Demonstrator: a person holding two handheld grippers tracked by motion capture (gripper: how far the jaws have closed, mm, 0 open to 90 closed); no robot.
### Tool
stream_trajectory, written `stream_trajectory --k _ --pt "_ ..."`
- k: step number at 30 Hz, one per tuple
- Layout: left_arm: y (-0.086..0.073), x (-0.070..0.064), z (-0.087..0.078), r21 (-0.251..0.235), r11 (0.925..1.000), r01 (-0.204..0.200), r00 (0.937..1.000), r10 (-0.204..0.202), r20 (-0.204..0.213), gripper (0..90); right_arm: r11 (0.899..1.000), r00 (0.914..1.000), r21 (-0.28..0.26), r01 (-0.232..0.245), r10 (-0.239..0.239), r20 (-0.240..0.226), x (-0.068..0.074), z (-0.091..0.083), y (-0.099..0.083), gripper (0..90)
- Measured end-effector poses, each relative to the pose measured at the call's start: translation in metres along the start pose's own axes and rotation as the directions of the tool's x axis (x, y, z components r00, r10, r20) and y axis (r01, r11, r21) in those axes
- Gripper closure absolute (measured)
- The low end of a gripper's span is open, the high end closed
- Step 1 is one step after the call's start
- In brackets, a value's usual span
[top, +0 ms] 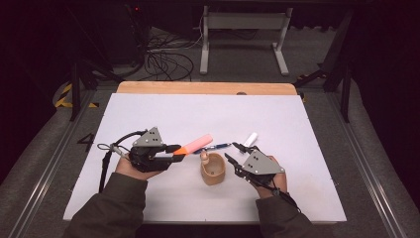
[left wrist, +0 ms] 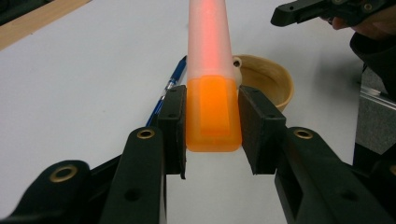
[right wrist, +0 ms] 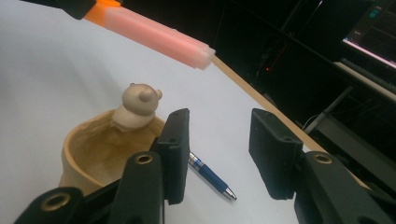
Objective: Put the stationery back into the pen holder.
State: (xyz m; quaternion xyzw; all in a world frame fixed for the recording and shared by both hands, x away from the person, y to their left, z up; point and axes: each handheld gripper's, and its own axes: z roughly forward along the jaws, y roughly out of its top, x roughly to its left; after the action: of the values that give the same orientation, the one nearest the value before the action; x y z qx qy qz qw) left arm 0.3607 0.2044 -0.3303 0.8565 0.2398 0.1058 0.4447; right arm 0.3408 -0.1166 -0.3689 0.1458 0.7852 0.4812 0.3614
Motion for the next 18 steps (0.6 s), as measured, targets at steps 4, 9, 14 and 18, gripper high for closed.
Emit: stream_trajectory --k 4,9,14,18 --pt "0.006 -0.005 0.005 0.009 1.0 -0.004 0.9999 0.004 0.015 64.6 0.999 0.9994 -0.004 0.033 -0.033 0.008 0.004 0.001 0.003 58.7" --pt "0.012 -0.01 0.012 0.024 0.9996 -0.015 0.9994 0.014 0.032 64.6 0.998 0.9978 -0.008 0.065 -0.065 0.01 0.008 0.002 0.004 58.4" --pt "0.017 -0.013 0.02 0.032 0.9994 -0.014 0.9991 0.012 0.042 64.5 0.997 0.997 -0.018 0.077 -0.077 0.013 0.01 0.003 0.005 57.5" --pt "0.022 -0.016 0.026 0.037 0.9992 -0.013 0.9985 0.011 0.054 64.6 0.996 0.9958 -0.023 0.09 -0.09 0.016 0.011 0.003 0.005 57.5"
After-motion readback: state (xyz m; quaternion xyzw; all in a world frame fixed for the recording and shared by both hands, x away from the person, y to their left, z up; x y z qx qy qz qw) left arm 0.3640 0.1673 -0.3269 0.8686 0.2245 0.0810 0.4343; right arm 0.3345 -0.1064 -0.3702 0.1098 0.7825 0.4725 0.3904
